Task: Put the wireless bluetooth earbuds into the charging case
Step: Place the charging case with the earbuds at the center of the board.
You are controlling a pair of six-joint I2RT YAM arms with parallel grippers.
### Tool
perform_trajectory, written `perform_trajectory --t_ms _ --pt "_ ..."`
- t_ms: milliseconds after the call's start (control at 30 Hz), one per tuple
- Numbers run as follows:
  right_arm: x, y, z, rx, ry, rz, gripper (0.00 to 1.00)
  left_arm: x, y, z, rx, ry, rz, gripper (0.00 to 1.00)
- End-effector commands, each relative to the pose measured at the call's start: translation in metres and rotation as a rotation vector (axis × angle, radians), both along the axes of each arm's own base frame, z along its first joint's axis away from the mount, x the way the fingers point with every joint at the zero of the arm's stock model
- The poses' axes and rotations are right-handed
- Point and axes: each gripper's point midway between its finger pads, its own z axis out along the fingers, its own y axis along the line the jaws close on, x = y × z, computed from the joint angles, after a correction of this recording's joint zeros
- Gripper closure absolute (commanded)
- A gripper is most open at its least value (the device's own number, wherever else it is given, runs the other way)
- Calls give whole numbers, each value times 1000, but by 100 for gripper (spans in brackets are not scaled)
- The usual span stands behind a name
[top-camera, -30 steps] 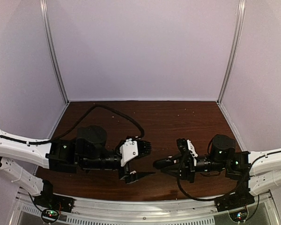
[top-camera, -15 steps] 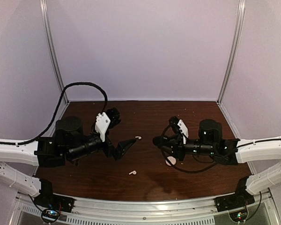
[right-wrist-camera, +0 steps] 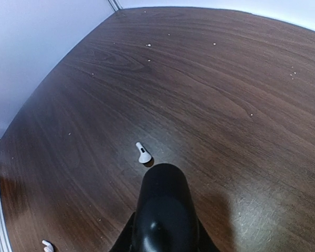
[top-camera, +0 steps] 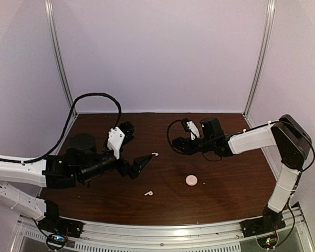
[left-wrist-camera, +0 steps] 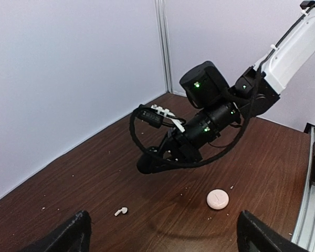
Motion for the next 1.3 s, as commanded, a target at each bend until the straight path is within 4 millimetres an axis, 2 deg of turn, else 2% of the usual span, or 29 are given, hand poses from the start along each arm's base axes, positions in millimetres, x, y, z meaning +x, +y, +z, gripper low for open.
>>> perform_trajectory --t_ms 0,267,500,600,700,900,1033,1100,1133,1267 --pt "25 -5 -12 15 56 -1 87 4 8 4 -56 -2 35 2" --pt "54 -7 -44 43 143 -10 86 5 12 -1 -47 -1 43 2" --pt "64 -5 -58 18 176 -14 79 6 17 -5 -43 2 51 2" --pt "66 -8 -60 10 180 -25 70 8 20 -5 -42 7 53 2" --pt "67 -13 -63 -7 189 -37 53 11 22 -5 -39 13 58 2" --pt "66 -31 -58 -47 176 -75 35 14 26 -5 -30 18 62 2" --pt "57 -43 -41 -64 144 -93 29 19 29 -5 -22 30 71 2" --pt "44 -47 -31 -51 138 -82 25 21 31 -7 -21 43 78 2" --pt "36 -48 -21 -35 129 -72 23 22 30 -8 -22 49 75 2" --pt "-12 -54 -8 29 120 -45 17 23 26 -15 -22 90 57 2"
